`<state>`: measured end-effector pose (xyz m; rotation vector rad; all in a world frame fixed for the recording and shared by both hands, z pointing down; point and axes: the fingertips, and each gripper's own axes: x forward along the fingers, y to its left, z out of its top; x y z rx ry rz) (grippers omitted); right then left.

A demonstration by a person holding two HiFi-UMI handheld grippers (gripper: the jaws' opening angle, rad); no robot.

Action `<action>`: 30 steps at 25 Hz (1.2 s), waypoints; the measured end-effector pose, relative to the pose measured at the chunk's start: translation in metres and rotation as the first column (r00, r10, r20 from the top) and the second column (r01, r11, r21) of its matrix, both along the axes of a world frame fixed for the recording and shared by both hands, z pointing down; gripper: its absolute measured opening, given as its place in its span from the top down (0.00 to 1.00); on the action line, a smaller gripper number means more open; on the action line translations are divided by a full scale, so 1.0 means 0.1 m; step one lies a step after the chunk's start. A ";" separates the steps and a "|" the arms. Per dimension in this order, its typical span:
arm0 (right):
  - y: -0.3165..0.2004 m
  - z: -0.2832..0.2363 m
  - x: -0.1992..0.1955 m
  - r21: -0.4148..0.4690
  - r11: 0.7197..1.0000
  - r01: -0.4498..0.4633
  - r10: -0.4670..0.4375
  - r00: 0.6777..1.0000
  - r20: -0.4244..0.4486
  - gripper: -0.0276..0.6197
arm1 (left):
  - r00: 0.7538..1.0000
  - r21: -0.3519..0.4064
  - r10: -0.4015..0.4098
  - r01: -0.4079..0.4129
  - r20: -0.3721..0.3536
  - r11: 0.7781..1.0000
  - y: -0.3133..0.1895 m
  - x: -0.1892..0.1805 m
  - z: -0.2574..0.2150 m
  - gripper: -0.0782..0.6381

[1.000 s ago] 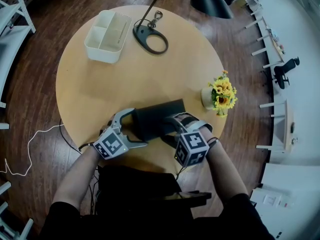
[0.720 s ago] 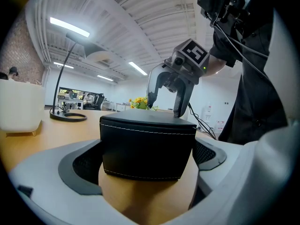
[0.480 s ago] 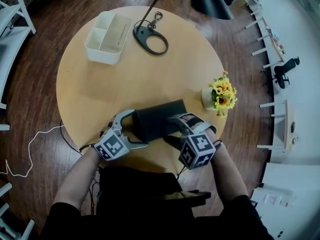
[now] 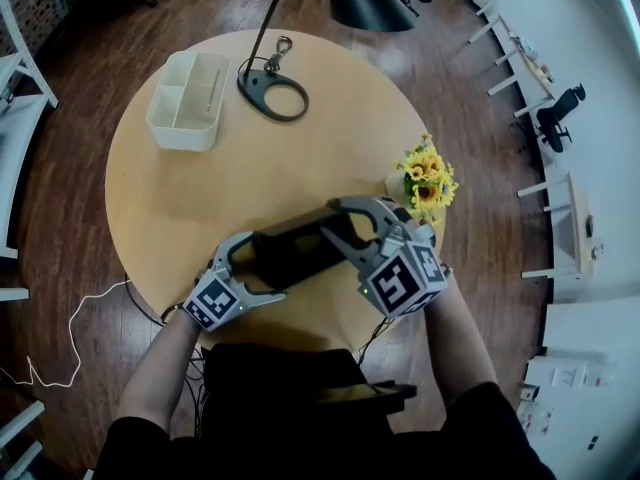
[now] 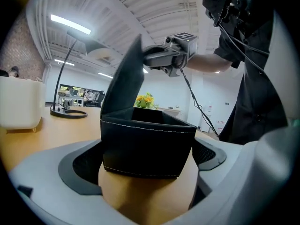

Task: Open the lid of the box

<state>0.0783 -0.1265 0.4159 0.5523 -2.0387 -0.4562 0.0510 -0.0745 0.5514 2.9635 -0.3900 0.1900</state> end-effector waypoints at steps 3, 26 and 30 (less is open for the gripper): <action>-0.20 0.01 -0.04 0.043 0.998 -0.047 0.047 0.999 0.007 0.79 | 1.000 -0.020 0.002 -0.001 0.013 1.000 0.01 0.00 0.04 0.08; 0.61 -1.13 1.87 -0.098 0.837 -0.538 0.325 0.345 0.881 0.78 | 0.815 -0.057 -0.502 0.509 -0.290 0.859 0.33 -1.04 -1.90 0.43; 0.78 -1.07 2.41 -0.371 0.833 -0.410 0.371 -0.085 0.925 0.92 | 0.700 -0.101 -0.591 0.608 -0.400 0.788 0.39 -1.24 -2.16 0.56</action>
